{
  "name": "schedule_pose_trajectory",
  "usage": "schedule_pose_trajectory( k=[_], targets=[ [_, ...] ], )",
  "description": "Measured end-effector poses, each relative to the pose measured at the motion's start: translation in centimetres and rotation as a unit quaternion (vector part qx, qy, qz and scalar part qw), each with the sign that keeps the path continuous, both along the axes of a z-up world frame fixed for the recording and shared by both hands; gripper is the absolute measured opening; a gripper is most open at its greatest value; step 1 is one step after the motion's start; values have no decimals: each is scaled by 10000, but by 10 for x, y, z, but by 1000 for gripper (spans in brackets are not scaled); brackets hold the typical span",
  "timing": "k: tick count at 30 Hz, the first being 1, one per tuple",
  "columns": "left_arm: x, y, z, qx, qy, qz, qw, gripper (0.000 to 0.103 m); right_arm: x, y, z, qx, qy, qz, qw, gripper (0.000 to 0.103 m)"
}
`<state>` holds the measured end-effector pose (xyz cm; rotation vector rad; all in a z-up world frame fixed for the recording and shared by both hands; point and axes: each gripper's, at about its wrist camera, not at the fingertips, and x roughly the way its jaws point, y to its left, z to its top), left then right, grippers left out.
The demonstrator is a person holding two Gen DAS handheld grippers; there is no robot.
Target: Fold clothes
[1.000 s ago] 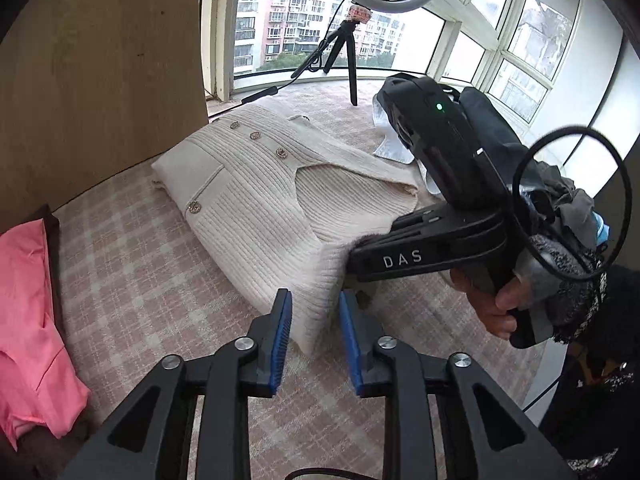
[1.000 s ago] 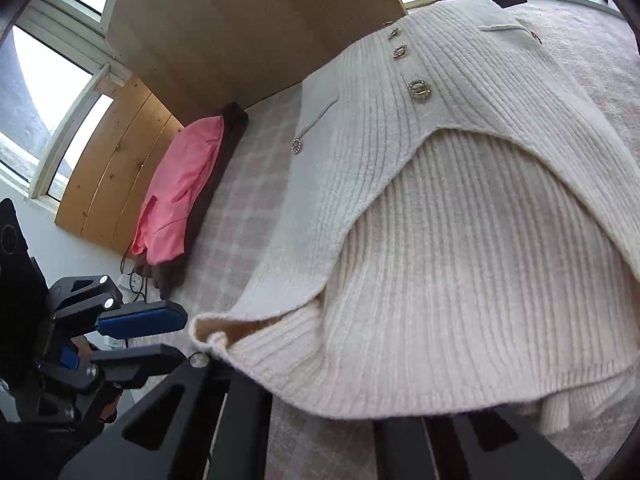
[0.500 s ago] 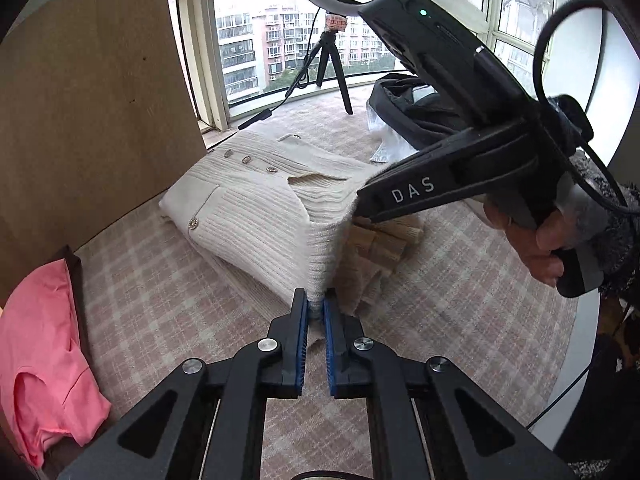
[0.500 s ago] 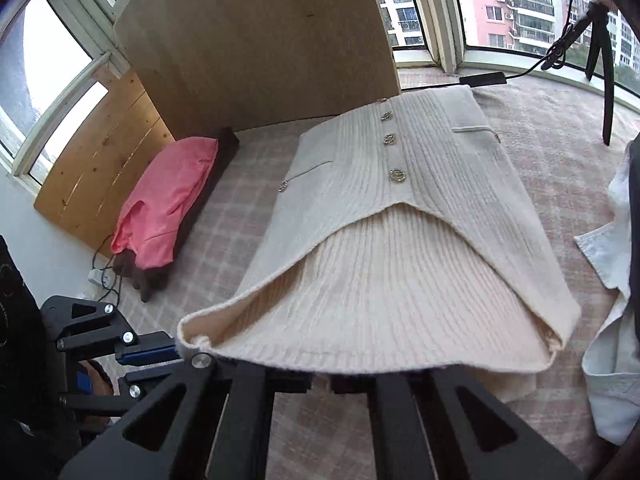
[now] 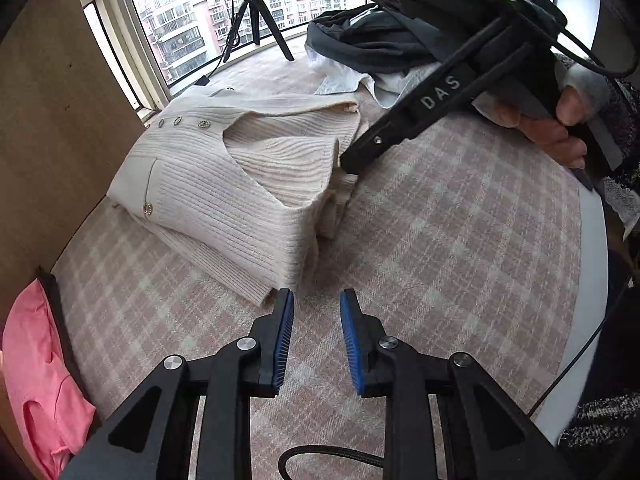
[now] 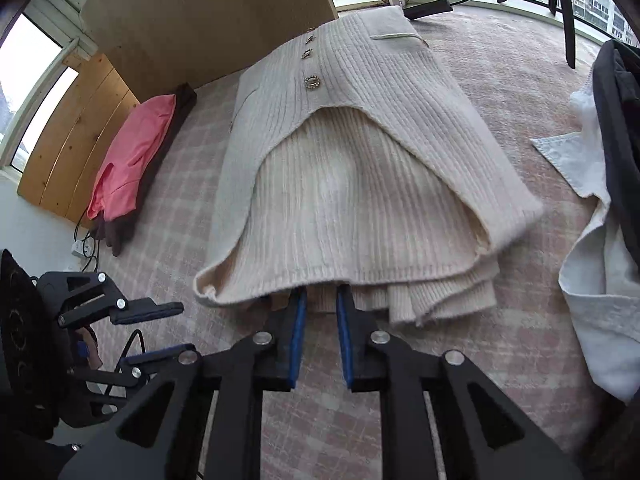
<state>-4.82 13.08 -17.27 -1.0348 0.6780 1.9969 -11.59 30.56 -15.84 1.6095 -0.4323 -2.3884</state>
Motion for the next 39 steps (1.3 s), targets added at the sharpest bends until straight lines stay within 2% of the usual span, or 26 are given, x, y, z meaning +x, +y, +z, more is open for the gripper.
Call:
schedule_pose_trajectory(
  k=[3, 5, 7, 9, 11, 13, 15, 17, 20, 24, 27, 30, 34, 37, 38, 39],
  targets=[
    [-6, 0, 11, 150, 108, 31, 9998, 24, 16, 17, 12, -132, 132, -213, 9996, 15],
    [-15, 13, -1, 283, -144, -121, 9994, 25, 19, 32, 16, -78, 250, -437, 9987, 15],
    [-15, 21, -14, -3, -161, -198, 9997, 28, 20, 47, 17, -35, 315, -655, 9974, 15],
    [-15, 28, -27, -313, -151, -265, 9990, 24, 20, 65, 15, -68, 272, -756, 9967, 15],
    [-10, 23, -10, -200, -140, -127, 9996, 27, 20, 75, 20, 212, 345, -719, 9966, 15],
    [-4, 15, 7, -67, -126, 33, 9999, 28, 17, 75, 26, 575, 431, -436, 9965, 18],
    [0, 9, 20, 110, -264, 216, 9994, 29, 12, 67, 27, 1076, 526, 62, 9928, 40],
    [7, 5, 28, 259, -413, 392, 9980, 29, 6, 57, 27, 1595, 621, 590, 9835, 46],
    [17, 6, 28, 408, -582, 664, 9953, 30, -2, 46, 25, 2251, 721, 1364, 9620, 46],
    [24, 30, 20, 651, -812, 1060, 9889, 30, -13, 46, 14, 2429, 557, 2235, 9423, 45],
    [22, 52, 12, 750, -832, 1300, 9852, 30, -18, 44, 11, 2533, 641, 2701, 9267, 45],
    [13, 67, 6, 882, -930, 1638, 9781, 30, -25, 42, 11, 2375, 712, 2984, 9217, 45],
    [1, 78, -1, 1022, -1105, 2004, 9681, 30, -33, 38, 2, 2503, 679, 3379, 9047, 45],
    [-3, 86, -6, 1053, -1136, 2169, 9638, 30, -35, 37, -2, 2379, 595, 3642, 8985, 35],
    [-4, 88, -7, 1043, -1136, 2212, 9630, 30, -36, 38, -3, 2324, 552, 3721, 8969, 28],
    [-6, 90, -8, 1013, -1121, 2272, 9621, 30, -37, 39, -2, 2231, 514, 3785, 8968, 17]
  ],
)
